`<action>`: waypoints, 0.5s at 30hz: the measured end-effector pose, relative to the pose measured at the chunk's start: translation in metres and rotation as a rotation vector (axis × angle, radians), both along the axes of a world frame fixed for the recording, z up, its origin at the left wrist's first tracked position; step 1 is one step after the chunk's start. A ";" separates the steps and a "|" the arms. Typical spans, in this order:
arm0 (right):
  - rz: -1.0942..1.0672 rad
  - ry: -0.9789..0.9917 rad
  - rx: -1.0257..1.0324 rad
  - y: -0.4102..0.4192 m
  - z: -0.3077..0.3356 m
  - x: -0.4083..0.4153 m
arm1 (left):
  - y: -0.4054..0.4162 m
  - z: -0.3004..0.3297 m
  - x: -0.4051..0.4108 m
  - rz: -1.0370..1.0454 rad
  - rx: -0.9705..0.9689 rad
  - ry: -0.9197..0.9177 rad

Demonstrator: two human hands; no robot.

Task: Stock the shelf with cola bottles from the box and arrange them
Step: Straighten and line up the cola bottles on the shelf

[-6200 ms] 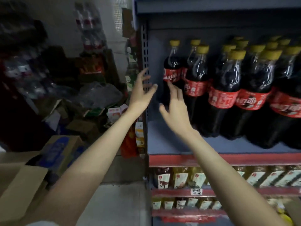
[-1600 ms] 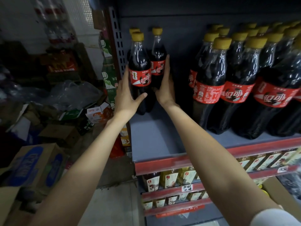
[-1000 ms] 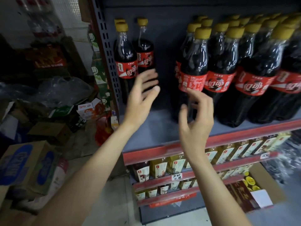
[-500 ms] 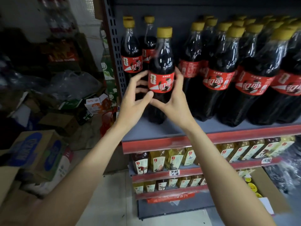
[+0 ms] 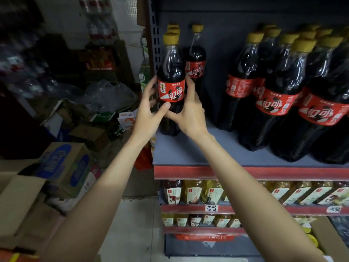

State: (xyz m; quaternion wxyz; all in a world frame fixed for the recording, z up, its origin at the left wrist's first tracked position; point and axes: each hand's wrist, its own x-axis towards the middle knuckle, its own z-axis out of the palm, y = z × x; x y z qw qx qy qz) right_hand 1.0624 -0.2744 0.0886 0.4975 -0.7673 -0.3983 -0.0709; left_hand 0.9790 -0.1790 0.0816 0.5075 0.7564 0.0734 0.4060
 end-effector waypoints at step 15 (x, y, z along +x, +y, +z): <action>-0.083 0.005 0.039 -0.034 -0.006 -0.009 | 0.009 -0.009 0.005 -0.003 -0.097 0.124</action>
